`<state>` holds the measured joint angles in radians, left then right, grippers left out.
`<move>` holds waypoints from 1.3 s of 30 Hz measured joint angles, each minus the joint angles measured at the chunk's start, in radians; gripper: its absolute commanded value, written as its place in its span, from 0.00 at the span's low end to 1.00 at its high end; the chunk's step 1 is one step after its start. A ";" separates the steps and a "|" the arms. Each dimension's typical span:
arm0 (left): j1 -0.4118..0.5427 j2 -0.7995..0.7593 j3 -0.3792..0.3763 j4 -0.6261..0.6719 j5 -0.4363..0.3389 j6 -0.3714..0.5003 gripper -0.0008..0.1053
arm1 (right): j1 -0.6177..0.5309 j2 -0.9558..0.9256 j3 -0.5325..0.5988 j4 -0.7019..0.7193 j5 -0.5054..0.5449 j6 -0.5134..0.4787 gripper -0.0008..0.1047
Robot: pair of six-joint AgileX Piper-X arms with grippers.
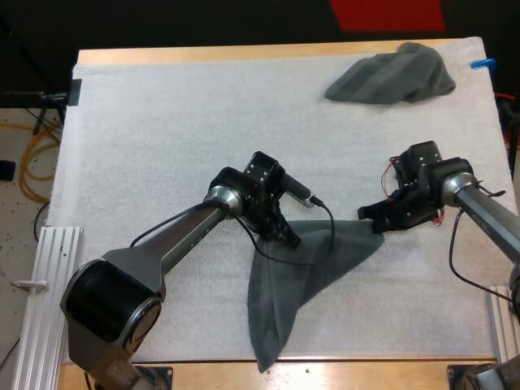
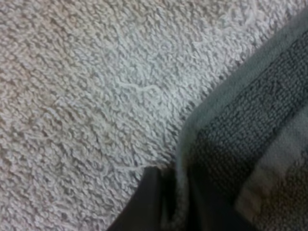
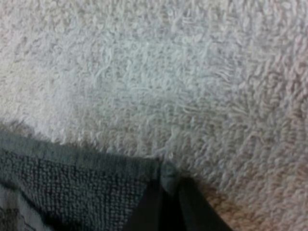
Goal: Pick towel from pile fold and stack
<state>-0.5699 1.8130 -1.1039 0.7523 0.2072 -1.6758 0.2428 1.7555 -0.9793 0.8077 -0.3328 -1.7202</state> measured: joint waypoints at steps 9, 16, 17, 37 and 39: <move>0.004 -0.138 0.009 0.004 -0.034 0.018 0.01 | 0.000 -0.117 0.020 -0.002 0.043 -0.100 0.01; 0.064 -0.436 -0.041 0.001 -0.044 0.028 0.01 | 0.000 -0.464 0.020 -0.075 0.047 -0.104 0.01; 0.068 -0.473 -0.053 0.001 -0.044 0.028 0.01 | 0.001 -0.504 0.018 -0.079 0.045 -0.104 0.01; 0.020 -0.814 -0.086 0.147 0.045 -0.020 0.01 | 0.142 -0.839 -0.079 0.009 0.016 -0.060 0.01; 0.002 -0.814 -0.086 0.165 0.048 -0.020 0.01 | 0.169 -0.839 -0.079 0.030 0.031 -0.060 0.01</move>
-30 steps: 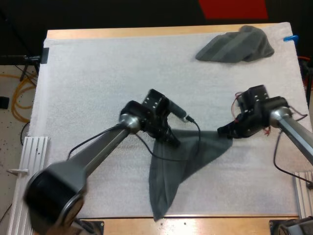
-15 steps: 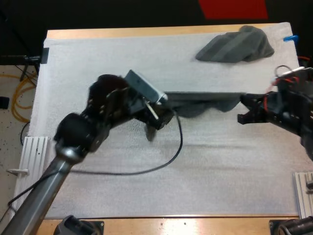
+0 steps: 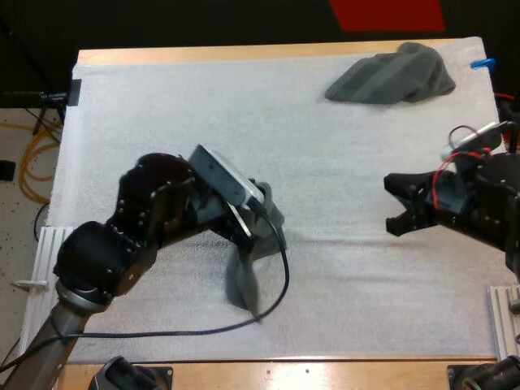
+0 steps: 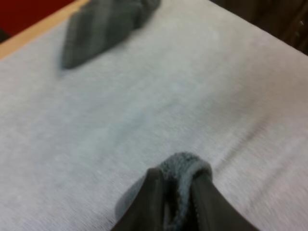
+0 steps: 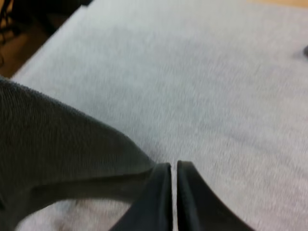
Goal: Pick towel from pile fold and stack
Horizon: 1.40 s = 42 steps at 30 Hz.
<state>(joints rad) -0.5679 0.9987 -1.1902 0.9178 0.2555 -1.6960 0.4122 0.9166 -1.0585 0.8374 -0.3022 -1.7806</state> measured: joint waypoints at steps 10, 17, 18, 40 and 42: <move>-0.007 0.002 0.048 0.057 0.003 0.073 0.01 | 0.021 0.004 0.005 0.036 0.023 0.016 0.01; 0.004 0.138 0.173 -0.005 -0.241 0.220 0.01 | 0.021 0.009 0.005 0.037 0.022 0.016 0.01; 0.014 0.167 0.184 -0.022 -0.283 0.236 0.01 | 0.021 0.009 0.005 0.037 0.022 0.016 0.01; 0.418 0.255 0.075 -0.168 -0.543 0.335 0.50 | 0.021 0.146 0.005 0.118 -0.036 0.016 0.64; 0.428 0.215 0.061 -0.170 -0.542 0.335 0.50 | 0.021 0.160 0.005 0.116 -0.056 0.016 0.64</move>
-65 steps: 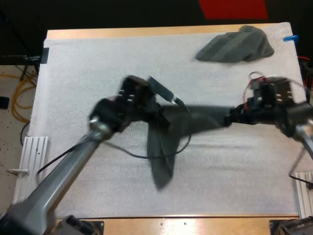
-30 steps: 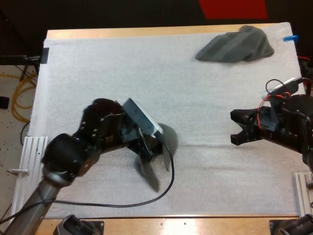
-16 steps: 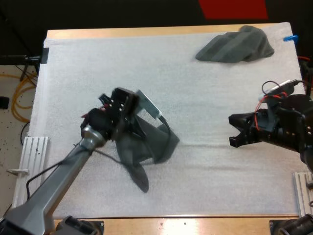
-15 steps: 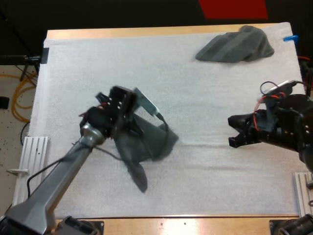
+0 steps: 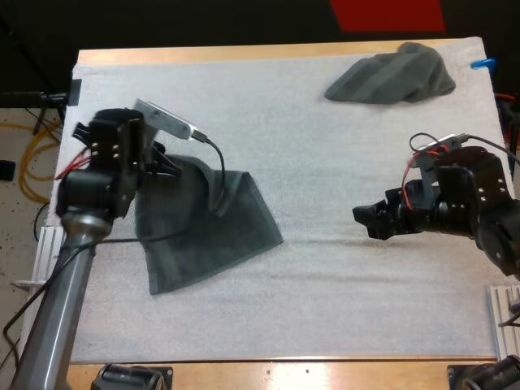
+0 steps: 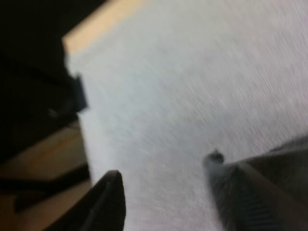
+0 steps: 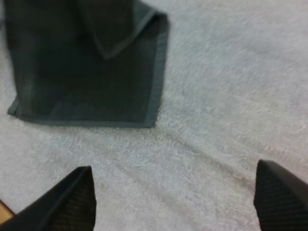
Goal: Pick towel from pile fold and stack
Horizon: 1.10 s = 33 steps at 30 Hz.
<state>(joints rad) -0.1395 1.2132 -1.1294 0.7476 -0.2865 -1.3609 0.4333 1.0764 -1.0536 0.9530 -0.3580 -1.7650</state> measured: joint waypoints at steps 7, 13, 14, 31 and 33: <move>0.001 -0.133 -0.003 0.056 0.016 -0.019 0.50 | 0.000 0.089 0.000 -0.023 -0.064 0.012 0.64; 0.001 -0.262 -0.003 0.172 0.139 -0.152 0.50 | 0.000 0.204 0.000 -0.104 -0.132 0.080 0.64; 0.001 -0.283 -0.003 0.194 0.168 -0.174 0.50 | 0.002 0.228 0.000 -0.116 -0.147 0.090 0.64; 0.001 -0.398 -0.003 0.606 0.238 -0.283 0.50 | 0.174 0.623 0.000 -0.318 -0.170 0.199 0.64; 0.001 -0.417 -0.003 0.613 0.238 -0.285 0.50 | 0.174 0.669 0.000 -0.358 -0.198 0.242 0.64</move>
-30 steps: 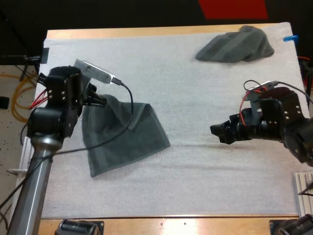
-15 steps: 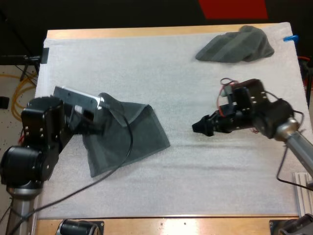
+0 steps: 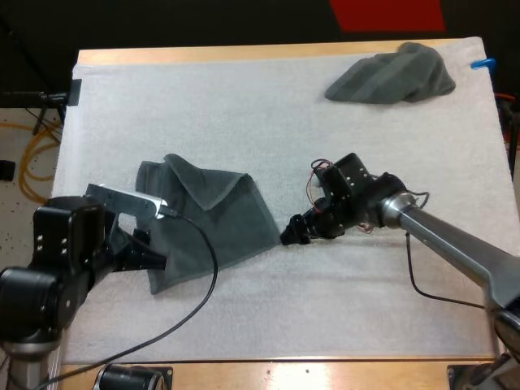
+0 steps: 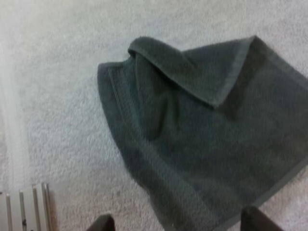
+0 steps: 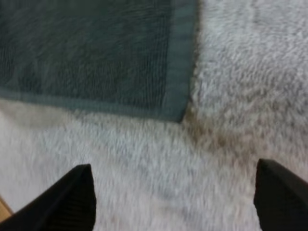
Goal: Pick towel from pile fold and stack
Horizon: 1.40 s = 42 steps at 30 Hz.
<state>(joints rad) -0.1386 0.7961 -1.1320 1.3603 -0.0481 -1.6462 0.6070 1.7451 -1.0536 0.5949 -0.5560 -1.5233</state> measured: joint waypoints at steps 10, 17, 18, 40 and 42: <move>0.000 -0.075 0.000 0.005 0.000 -0.007 0.50 | 0.000 0.146 0.000 -0.231 -0.186 0.284 0.64; 0.000 -0.074 0.000 0.015 0.000 -0.011 0.50 | -0.003 0.189 0.000 -0.314 -0.291 0.393 0.64; 0.000 -0.074 0.000 0.015 0.001 -0.012 0.50 | -0.003 0.195 0.000 -0.326 -0.304 0.406 0.64; 0.000 -0.074 0.000 0.015 0.012 -0.014 0.50 | 0.001 0.166 -0.002 -0.251 -0.094 0.258 0.01; 0.000 -0.074 0.000 0.014 0.014 -0.014 0.50 | 0.001 0.124 -0.002 -0.155 0.016 0.157 0.01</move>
<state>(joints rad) -0.1386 0.7219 -1.1320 1.3742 -0.0338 -1.6602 0.6081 1.8686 -1.0553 0.4401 -0.5395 -1.3663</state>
